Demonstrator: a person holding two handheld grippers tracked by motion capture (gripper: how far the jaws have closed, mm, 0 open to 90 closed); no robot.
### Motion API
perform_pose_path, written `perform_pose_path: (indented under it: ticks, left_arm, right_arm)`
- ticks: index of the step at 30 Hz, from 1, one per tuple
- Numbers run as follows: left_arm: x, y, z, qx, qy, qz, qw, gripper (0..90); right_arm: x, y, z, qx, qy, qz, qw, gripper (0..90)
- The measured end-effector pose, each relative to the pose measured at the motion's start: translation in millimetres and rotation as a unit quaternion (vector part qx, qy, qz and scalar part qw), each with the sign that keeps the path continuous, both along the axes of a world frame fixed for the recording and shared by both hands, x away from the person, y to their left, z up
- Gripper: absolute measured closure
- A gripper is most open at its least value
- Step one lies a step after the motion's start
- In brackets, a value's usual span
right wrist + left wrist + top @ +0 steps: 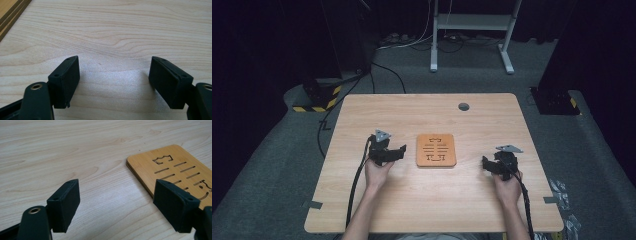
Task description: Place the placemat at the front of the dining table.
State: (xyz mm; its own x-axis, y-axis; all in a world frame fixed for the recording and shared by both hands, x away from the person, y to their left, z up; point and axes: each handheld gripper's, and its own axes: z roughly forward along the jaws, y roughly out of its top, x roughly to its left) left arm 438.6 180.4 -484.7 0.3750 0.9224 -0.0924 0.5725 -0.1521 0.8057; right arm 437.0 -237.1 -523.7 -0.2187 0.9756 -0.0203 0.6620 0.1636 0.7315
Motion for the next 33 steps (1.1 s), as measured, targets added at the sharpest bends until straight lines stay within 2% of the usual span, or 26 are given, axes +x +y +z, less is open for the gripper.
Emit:
perform_pose_path:
  ticks: [11, 23, 33]
  left_arm:
    - [6.9, -17.1, -11.0, 0.001, 0.013, -0.007, 0.9999, 21.9]
    - [9.2, -28.3, -16.7, 0.030, 0.013, -0.010, 0.9994, 22.2]
    - [12.7, -38.1, -25.1, 0.040, 0.021, -0.014, 0.9989, 22.3]
  right_arm:
    - [0.0, 0.3, 0.0, 0.001, 0.000, -0.002, 1.0000, 24.8]
    - [0.1, 0.5, -0.1, 0.001, -0.001, -0.003, 1.0000, 24.8]
    - [0.2, 0.6, -0.1, 0.001, -0.001, -0.003, 1.0000, 24.8]
